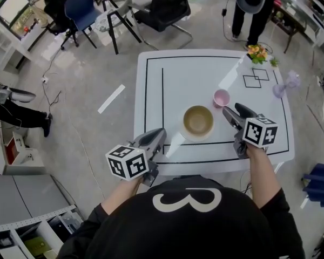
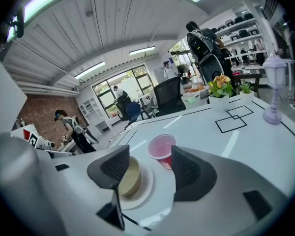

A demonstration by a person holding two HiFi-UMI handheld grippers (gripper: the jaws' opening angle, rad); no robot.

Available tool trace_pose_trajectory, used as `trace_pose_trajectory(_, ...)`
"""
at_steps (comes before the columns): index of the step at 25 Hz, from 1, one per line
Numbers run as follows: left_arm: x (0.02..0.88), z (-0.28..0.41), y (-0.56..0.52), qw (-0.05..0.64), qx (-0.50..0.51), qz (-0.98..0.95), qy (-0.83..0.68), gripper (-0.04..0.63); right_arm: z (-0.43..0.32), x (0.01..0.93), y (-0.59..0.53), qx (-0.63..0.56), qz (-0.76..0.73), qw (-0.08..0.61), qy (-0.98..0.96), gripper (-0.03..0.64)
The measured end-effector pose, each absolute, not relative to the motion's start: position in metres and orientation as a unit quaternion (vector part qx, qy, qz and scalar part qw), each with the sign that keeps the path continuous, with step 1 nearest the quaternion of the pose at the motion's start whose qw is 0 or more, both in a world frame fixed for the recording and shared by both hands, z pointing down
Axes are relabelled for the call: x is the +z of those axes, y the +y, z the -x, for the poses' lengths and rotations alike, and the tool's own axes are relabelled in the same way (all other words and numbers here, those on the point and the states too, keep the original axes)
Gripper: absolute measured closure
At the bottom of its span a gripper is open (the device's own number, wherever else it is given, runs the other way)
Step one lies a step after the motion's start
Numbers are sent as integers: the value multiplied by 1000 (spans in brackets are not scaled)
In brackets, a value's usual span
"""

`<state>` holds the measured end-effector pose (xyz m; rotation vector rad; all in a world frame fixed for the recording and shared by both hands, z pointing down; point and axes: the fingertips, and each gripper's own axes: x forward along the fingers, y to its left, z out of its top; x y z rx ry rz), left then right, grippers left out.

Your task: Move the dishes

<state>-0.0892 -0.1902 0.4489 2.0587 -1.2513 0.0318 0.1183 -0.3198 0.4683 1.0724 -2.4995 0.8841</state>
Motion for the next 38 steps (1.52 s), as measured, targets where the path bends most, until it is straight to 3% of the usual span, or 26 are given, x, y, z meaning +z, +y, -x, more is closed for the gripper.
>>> trace_pose_trajectory(20, 461, 114, -175, 370, 22, -786, -495, 592, -62, 541, -283, 410, -331, 162, -834, 415)
trace_pose_trajectory(38, 470, 115, -183, 378, 14, -779, -499, 592, -56, 556, -287, 414, -362, 172, -818, 585)
